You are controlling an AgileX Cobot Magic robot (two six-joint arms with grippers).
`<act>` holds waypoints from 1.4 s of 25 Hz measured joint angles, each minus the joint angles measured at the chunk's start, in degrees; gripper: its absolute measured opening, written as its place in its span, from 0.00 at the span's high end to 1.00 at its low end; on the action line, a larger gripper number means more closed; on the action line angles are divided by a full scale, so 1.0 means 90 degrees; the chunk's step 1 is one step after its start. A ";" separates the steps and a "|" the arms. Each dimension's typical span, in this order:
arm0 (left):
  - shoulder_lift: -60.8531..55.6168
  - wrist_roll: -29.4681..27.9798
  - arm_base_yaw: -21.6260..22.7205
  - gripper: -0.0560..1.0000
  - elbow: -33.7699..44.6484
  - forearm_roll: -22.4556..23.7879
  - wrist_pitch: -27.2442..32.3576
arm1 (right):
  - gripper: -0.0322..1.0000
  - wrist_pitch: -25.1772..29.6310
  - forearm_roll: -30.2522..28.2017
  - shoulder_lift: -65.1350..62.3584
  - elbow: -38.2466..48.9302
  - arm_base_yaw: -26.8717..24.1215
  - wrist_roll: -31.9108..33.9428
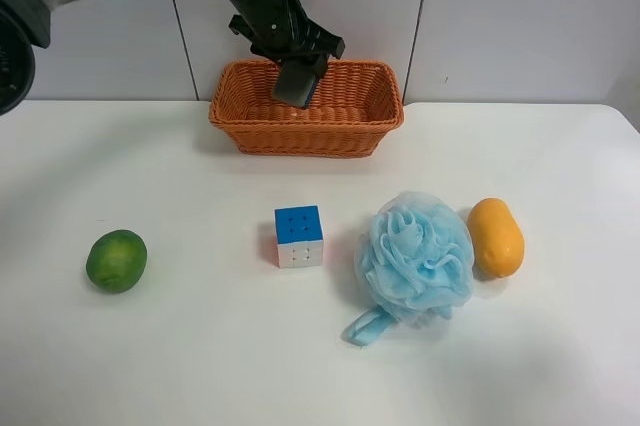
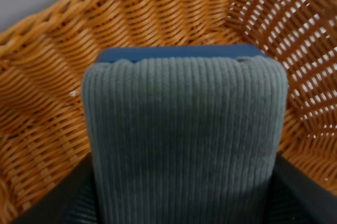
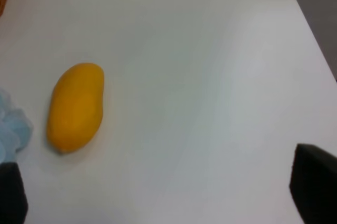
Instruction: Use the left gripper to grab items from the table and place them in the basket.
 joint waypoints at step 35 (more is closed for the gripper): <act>-0.0710 -0.0171 0.0020 0.01 0.0000 -0.0113 0.0665 | 0.01 0.0000 0.0000 0.0000 0.0000 0.0000 0.0000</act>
